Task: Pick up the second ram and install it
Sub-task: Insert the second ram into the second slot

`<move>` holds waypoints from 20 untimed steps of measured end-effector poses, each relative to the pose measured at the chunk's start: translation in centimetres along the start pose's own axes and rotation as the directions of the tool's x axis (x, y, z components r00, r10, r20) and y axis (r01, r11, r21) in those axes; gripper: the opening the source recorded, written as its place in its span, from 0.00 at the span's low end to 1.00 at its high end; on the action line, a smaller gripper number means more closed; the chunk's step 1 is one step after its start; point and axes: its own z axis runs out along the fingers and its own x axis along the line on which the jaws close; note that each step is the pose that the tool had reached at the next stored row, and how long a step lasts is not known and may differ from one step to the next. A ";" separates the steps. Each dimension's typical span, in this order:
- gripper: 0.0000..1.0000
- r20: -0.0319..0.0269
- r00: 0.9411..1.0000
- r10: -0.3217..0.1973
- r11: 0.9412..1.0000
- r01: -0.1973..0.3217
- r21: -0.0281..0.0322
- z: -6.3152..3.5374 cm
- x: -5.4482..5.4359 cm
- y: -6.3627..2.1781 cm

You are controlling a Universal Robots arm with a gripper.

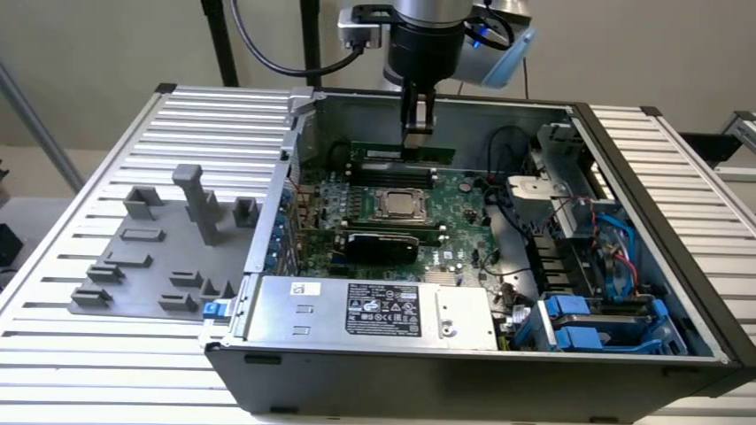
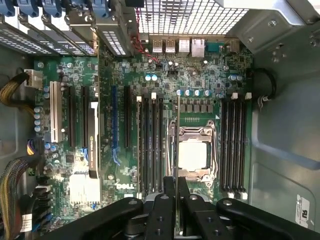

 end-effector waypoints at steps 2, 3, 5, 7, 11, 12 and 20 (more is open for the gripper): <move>0.00 0.000 1.000 0.000 1.000 0.000 0.000 0.00 0.0 0.00; 0.00 0.000 1.000 0.000 1.000 0.000 0.000 0.00 0.0 0.00; 0.00 0.000 1.000 0.000 1.000 0.000 0.000 0.00 0.0 0.00; 0.00 0.000 1.000 0.000 1.000 0.000 0.000 0.00 0.0 0.00; 0.00 0.000 1.000 0.000 1.000 0.000 0.000 0.00 0.0 0.00; 0.00 0.000 1.000 0.000 1.000 0.000 0.000 0.00 0.0 0.00; 0.00 0.000 1.000 0.000 1.000 0.000 0.000 0.70 0.1 0.00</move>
